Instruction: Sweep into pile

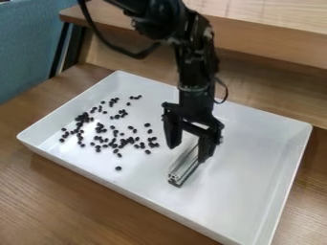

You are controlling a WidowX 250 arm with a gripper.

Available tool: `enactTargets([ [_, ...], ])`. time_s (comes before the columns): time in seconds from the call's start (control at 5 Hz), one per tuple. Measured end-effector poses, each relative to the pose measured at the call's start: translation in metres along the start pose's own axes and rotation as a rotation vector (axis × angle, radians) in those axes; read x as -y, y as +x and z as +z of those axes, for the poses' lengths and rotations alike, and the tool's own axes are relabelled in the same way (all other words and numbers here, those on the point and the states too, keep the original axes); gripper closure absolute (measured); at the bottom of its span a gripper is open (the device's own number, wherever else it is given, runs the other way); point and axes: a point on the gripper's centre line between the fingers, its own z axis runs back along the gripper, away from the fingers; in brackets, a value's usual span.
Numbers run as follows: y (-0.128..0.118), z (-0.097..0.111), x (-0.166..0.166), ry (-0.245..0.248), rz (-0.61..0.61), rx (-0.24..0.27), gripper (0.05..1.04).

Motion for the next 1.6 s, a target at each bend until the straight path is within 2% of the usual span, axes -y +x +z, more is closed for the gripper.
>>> enactTargets([
  [0.2,0.002,-0.004,0.003,-0.021,0.002,0.012,0.134],
  [0.4,0.006,-0.009,0.004,-0.024,-0.017,0.055,0.420],
  [0.6,0.005,-0.011,0.004,-0.026,-0.037,0.059,0.677],
  [0.8,0.003,-0.012,0.004,-0.020,-0.051,0.050,0.689],
  [1.2,-0.031,-0.011,0.007,-0.057,-0.137,-0.019,0.689],
  [1.4,-0.045,-0.012,0.002,-0.073,-0.156,-0.012,0.690],
  [1.6,-0.049,-0.013,-0.005,-0.063,-0.227,0.013,0.690],
])
